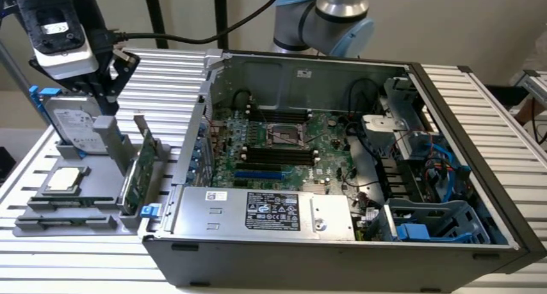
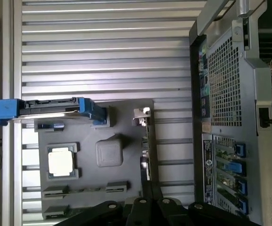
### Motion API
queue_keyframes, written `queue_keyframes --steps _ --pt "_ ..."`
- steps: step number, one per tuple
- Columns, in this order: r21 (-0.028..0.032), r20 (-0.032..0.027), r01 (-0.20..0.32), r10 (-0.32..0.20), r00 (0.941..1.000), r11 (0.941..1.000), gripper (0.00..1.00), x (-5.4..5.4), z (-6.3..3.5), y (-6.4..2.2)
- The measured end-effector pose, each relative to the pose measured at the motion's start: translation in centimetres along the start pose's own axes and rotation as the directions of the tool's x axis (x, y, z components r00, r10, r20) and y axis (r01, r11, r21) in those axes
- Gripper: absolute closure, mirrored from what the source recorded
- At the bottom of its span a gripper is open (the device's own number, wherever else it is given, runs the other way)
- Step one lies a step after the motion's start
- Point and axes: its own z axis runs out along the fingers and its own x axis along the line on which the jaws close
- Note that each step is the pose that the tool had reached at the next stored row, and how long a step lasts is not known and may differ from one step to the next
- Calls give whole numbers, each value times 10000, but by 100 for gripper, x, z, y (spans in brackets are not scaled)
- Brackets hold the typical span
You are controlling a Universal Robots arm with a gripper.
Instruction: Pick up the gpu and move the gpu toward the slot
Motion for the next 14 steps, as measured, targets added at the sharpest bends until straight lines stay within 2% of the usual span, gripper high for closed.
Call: queue_keyframes --steps 3,9,14 --pt "-2 -7 56 -56 10000 10000 89 14 6 -57" --pt "-3 -7 64 -64 10000 10000 89 46 -2 -258" --pt "-2 -8 64 -64 10000 10000 89 44 -3 -268"
